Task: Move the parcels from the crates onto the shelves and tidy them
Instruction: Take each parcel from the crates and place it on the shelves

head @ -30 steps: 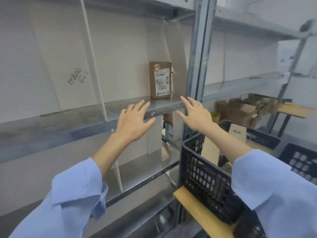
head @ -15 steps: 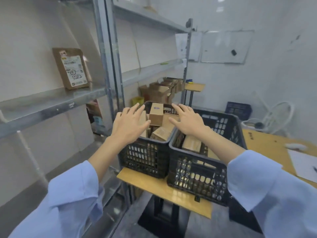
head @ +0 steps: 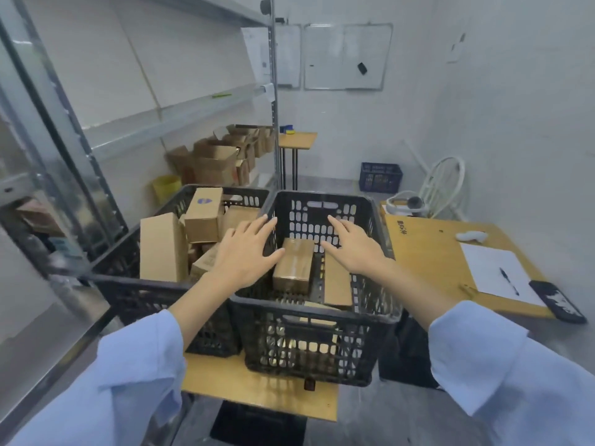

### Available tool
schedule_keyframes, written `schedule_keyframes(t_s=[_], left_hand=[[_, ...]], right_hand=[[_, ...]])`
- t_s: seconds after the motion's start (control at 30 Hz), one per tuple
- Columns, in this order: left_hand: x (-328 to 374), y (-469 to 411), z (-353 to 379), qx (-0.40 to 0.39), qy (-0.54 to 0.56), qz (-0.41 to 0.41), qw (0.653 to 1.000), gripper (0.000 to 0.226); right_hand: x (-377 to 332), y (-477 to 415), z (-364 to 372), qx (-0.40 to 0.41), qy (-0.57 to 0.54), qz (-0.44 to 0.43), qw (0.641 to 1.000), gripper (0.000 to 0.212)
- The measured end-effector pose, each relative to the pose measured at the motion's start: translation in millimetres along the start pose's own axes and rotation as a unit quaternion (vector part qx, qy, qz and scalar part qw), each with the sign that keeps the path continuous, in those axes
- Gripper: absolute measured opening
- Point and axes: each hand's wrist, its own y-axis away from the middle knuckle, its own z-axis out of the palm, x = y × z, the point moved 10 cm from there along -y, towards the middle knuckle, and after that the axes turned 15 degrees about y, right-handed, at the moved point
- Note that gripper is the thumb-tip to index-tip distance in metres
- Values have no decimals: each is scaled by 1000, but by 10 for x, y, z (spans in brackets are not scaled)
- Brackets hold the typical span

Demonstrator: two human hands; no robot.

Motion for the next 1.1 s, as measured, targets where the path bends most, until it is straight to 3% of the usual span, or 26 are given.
schedule_keyframes(t_s=[0.43, 0.7, 0.93, 1.1], left_hand=[[-321, -963, 1175, -72, 85, -76, 991, 73], [-796, -1423, 2067, -117, 129, -134, 975, 82], [-1268, -1535, 2780, -148, 184, -216, 947, 91], [-1403, -1569, 3052, -140, 221, -230, 937, 102]], right_hand=[[226, -838, 1147, -88, -64, -18, 994, 72], [215, -1306, 1942, -130, -153, 30, 979, 79], [148, -1615, 2578, -151, -215, 63, 963, 99], [159, -1732, 2943, -161, -225, 82, 957, 113]])
